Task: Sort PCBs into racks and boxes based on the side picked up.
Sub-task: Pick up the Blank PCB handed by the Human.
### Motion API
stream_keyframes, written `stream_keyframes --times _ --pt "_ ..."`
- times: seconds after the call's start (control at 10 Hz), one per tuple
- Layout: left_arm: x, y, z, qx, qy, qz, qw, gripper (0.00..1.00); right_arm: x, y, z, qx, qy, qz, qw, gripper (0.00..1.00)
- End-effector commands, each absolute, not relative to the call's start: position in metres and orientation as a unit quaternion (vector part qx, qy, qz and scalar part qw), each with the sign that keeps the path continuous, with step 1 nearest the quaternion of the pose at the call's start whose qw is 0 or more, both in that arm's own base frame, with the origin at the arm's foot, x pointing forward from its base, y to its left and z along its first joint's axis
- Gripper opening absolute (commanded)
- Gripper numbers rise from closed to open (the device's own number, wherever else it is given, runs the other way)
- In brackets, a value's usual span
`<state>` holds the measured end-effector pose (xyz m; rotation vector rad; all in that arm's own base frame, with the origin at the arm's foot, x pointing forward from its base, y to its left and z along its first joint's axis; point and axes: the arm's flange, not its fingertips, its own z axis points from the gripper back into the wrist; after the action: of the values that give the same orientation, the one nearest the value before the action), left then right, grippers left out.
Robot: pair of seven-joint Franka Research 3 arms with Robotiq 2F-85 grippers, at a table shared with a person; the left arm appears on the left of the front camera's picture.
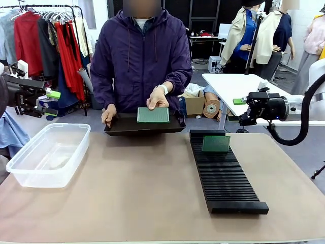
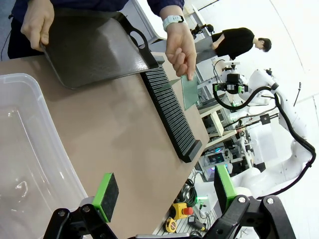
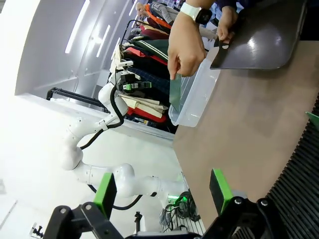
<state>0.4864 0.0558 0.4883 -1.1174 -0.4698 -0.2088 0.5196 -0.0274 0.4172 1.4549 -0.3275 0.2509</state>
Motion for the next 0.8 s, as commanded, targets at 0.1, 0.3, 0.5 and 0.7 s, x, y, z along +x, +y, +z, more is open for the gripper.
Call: stream_keyframes --times 0.1,0.3,0.5,0.7 --pt "0.486 0.056 0.49 -0.525 -0.222 -0.099 0.816 1.0 0.529 0.008 0.413 0.641 -0.157 0.104 0.744 1.0" --pt "0.486 0.056 0.49 -0.525 -0.222 -0.099 0.816 1.0 0.532 0.026 0.41 0.631 -0.165 0.108 0.751 1.0" --pt "0.486 0.056 0.49 -0.525 -0.222 -0.099 0.816 1.0 0.536 0.046 0.409 0.626 -0.169 0.12 0.752 1.0" --pt "0.486 0.056 0.49 -0.525 -0.222 -0.099 0.816 1.0 0.54 0.065 0.406 0.621 -0.175 0.127 0.753 1.0"
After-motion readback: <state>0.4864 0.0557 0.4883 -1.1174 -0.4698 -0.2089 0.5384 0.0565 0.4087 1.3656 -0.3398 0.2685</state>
